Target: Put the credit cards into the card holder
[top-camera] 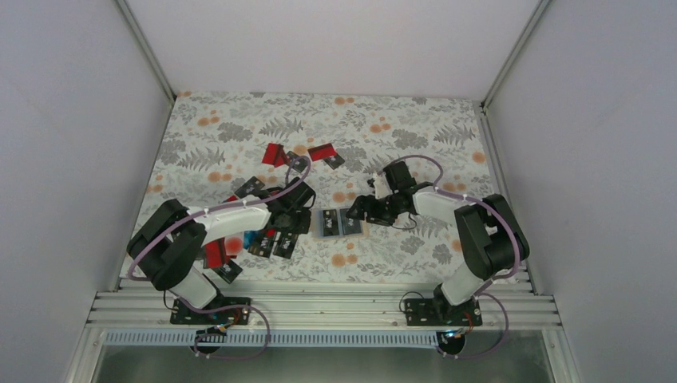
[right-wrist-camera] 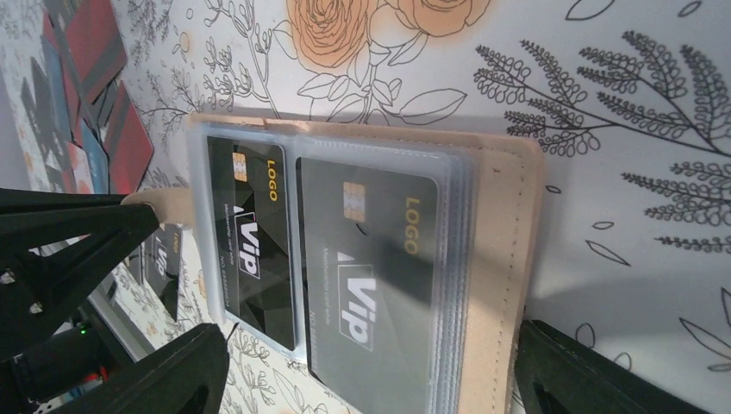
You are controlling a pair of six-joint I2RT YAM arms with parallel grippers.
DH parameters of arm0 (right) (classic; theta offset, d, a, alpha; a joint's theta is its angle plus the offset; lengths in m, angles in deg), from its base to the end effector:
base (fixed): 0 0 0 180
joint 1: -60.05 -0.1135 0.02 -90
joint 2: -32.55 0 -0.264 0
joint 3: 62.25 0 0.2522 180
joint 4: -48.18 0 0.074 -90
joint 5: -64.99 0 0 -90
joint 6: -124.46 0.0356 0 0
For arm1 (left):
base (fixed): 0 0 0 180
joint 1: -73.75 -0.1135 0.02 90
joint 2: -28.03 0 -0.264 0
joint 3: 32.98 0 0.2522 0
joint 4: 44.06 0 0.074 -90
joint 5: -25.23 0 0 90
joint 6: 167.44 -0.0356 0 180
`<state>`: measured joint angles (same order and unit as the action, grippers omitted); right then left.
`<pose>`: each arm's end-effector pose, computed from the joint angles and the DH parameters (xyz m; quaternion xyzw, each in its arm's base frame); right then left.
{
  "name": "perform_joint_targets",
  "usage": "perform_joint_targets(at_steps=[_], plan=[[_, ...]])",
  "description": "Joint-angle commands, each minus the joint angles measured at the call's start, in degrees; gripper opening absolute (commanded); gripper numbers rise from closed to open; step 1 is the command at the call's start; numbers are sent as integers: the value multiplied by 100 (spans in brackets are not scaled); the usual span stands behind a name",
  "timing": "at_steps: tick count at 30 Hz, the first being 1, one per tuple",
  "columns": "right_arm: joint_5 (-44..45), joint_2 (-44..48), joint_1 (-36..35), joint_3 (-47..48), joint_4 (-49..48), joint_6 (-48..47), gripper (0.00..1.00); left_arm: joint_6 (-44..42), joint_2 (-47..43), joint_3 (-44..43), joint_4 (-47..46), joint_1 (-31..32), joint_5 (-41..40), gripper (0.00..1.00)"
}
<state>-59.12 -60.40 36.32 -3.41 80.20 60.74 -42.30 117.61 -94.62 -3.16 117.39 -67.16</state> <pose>0.2522 0.1327 0.1411 -0.0398 0.9365 0.3436 0.0579 0.2040 -0.1925 0.1571 0.0690 0.9804 -0.1006 0.1549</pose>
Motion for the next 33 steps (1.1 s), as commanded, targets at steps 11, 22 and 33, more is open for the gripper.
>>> perform_joint_targets(at_steps=[11,22,33], plan=[[-869,259,157,-28,-104,-66,78,-69,82,-135,-87,57,-23,2],[-1133,645,141,-16,-45,71,75,-77,122,-182,-83,83,-22,2],[-1296,765,-143,-94,-320,324,74,-68,224,-220,-146,110,-11,2]])
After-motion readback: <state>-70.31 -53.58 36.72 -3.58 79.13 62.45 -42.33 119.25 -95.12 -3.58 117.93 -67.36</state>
